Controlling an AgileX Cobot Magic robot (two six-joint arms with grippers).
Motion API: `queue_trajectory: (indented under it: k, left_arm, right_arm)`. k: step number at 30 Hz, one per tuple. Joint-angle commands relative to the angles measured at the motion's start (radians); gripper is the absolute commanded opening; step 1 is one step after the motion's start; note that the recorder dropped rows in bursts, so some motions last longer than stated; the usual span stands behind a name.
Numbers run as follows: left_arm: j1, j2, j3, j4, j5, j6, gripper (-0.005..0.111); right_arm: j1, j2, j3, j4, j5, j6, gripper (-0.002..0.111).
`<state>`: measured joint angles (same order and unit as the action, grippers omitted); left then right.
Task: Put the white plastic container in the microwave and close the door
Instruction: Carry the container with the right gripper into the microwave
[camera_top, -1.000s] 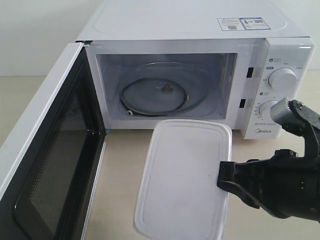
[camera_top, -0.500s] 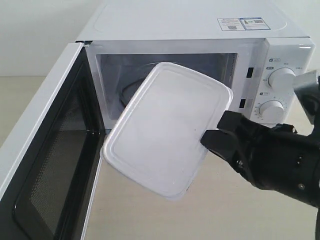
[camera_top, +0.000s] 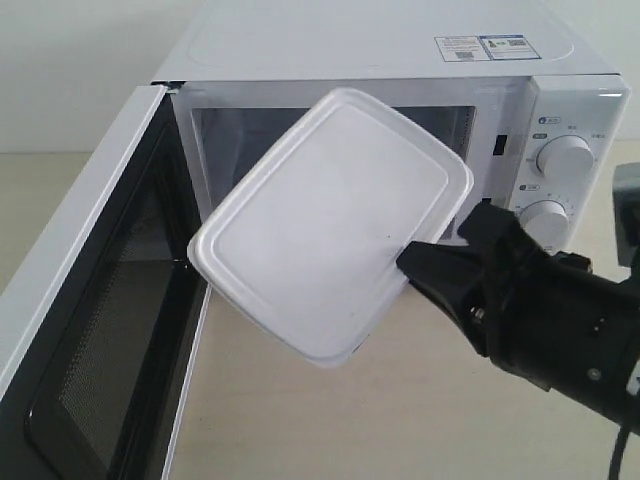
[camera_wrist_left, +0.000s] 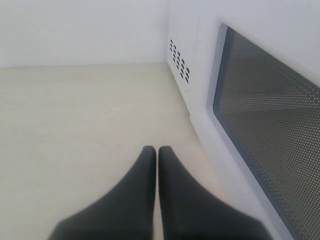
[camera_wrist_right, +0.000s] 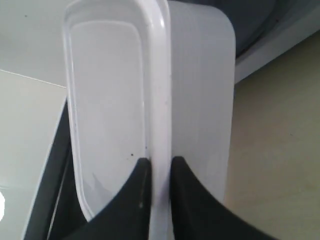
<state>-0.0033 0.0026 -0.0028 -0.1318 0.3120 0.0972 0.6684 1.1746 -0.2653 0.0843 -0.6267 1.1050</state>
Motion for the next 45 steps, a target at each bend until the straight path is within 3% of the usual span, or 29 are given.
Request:
queue_trajectory:
  k: [1, 16, 45]
  left_arm:
    - [-0.006, -0.003, 0.003, 0.001, -0.007, 0.000, 0.004]
    - [-0.006, -0.003, 0.003, 0.001, -0.007, 0.000, 0.004]
    - [-0.006, -0.003, 0.003, 0.001, -0.007, 0.000, 0.004]
  right_arm:
    - [0.004, 0.090, 0.003, -0.013, -0.103, 0.015, 0.000]
    - [0.004, 0.328, -0.037, 0.049, -0.222, 0.027, 0.000]
    - [0.004, 0.621, -0.348, 0.333, -0.217, -0.004, 0.000]
